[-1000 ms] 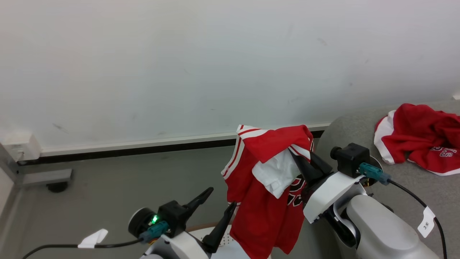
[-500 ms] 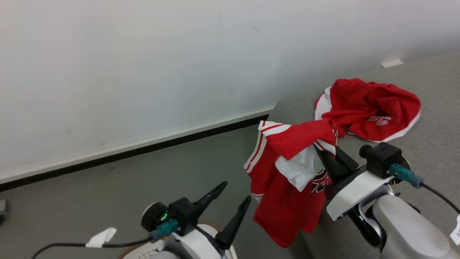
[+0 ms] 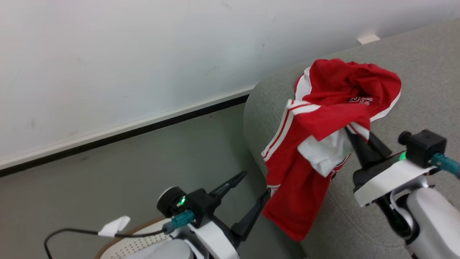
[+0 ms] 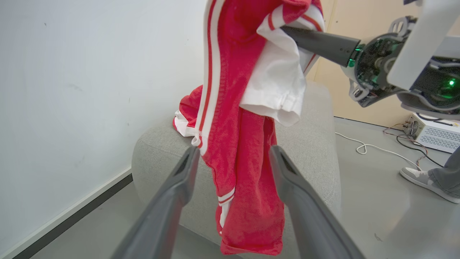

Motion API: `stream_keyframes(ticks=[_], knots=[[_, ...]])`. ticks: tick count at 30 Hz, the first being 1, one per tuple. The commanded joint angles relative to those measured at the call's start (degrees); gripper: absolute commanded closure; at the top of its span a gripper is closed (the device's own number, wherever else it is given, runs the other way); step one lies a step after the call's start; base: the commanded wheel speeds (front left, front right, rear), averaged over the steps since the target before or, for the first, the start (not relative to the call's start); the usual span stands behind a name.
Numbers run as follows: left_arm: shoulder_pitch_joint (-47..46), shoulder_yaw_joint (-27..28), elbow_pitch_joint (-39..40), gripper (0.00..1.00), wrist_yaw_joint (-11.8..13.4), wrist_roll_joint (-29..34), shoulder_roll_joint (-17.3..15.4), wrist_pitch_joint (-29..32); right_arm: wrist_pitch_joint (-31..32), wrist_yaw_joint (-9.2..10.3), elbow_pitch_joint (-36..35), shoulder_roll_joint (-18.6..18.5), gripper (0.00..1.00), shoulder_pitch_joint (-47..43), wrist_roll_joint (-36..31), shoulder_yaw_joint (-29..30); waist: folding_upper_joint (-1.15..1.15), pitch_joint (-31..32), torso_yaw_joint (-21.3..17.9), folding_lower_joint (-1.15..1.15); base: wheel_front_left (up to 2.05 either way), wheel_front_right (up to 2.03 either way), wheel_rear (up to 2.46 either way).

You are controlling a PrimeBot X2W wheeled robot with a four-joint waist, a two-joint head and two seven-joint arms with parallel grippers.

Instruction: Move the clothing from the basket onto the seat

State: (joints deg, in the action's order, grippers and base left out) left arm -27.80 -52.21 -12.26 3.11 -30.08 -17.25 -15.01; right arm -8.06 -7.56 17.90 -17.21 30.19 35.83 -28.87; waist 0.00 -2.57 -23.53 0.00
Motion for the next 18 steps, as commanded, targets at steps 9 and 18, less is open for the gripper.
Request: stream_keyframes(ticks=[9,18], knots=[[-11.4,0.2,2.5,0.0,-3.2,3.7,-1.3,2.0,3.5,0.14,-3.2,-2.2,1.0,11.5,-0.2,16.4,0.0,-15.9,6.8,0.0,0.0,0.0,0.0],[-22.5,1.9,6.9,0.0,-6.3,6.4,-3.8,3.9,11.9,0.15,-1.7,-8.2,1.0,33.7,-6.8,36.5,0.0,-31.8,13.0,0.0,0.0,0.0,0.0]])
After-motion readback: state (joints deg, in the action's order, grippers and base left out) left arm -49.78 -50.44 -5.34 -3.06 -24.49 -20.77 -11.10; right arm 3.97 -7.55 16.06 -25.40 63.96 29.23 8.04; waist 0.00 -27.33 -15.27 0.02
